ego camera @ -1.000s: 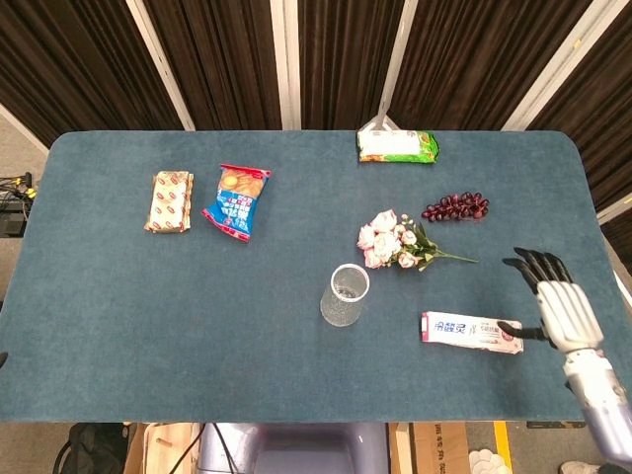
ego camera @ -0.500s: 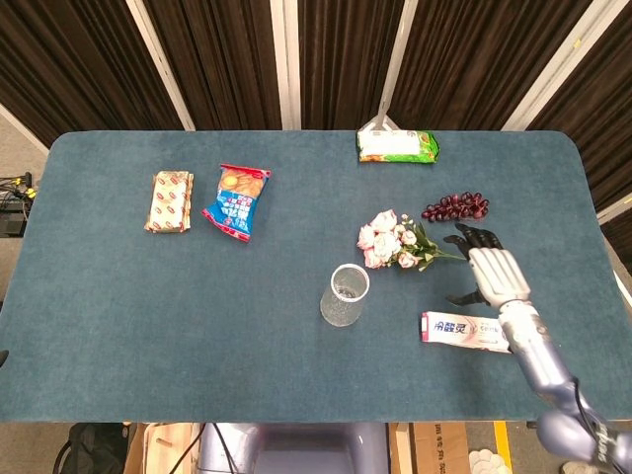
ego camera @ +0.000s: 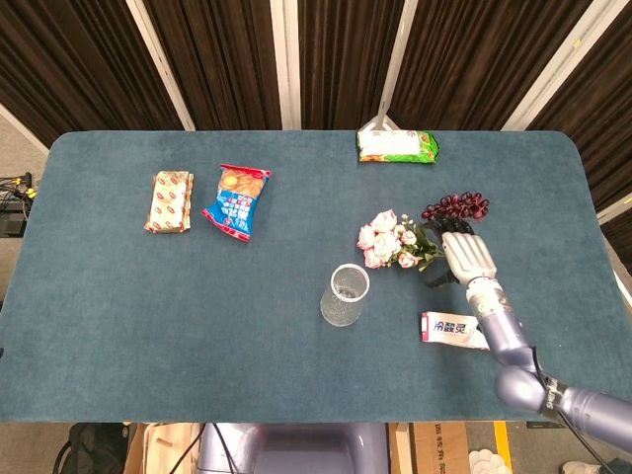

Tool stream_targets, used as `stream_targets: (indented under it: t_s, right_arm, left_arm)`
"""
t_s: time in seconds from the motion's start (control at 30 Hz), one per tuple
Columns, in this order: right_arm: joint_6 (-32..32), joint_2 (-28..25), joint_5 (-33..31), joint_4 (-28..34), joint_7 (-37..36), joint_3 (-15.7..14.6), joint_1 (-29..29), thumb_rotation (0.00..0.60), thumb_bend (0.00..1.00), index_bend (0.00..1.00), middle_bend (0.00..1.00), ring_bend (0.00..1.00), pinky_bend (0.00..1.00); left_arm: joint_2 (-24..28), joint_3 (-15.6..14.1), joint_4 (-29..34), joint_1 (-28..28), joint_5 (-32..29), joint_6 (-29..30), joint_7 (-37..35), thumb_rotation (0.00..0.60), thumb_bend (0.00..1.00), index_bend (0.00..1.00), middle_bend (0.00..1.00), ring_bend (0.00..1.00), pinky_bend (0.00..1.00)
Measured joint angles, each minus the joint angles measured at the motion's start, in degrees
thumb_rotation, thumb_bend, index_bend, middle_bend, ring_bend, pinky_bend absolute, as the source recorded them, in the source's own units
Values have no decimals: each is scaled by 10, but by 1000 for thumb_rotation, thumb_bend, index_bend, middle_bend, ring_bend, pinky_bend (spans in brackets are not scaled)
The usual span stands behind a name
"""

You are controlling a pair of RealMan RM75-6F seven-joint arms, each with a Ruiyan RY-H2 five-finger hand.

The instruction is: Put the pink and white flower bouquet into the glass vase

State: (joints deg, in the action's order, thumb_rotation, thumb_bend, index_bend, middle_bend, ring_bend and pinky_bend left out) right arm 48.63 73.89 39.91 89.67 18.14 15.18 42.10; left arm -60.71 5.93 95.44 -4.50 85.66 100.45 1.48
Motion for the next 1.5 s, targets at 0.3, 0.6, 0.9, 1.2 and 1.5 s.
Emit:
stream_targets:
  t_s: [0.3,0.6,0.9,1.2,1.5]
  right_arm:
    - [-18,34,-31,-35,21,-17,31,600,148,163,36,13,0]
    - [-7,47,-19,-47,14,-27,33,600,146,147,30,11,0]
    - [17,94,-39,-115,10,-6,48,600,146,148,30,11,0]
    - [-24,121,-65,-164,37,-10,78,600,146,148,33,15,0]
    - [-33,151,-60,-197,45,-14,94,600,140,255,223,166,0]
  left_arm:
    - [1,4,0,-2,-8,-2,1,600,175,98,0,0,51]
    - [1,1,3,-1,-6,-7,3,600,175,99,0,0,51]
    - [-3,3,4,1,-6,-9,8,600,175,100,0,0,51]
    - [-5,1,8,3,-2,-13,12,600,175,100,0,0,51]
    - [-8,7,5,6,-10,-16,8,600,178,104,0,0,52]
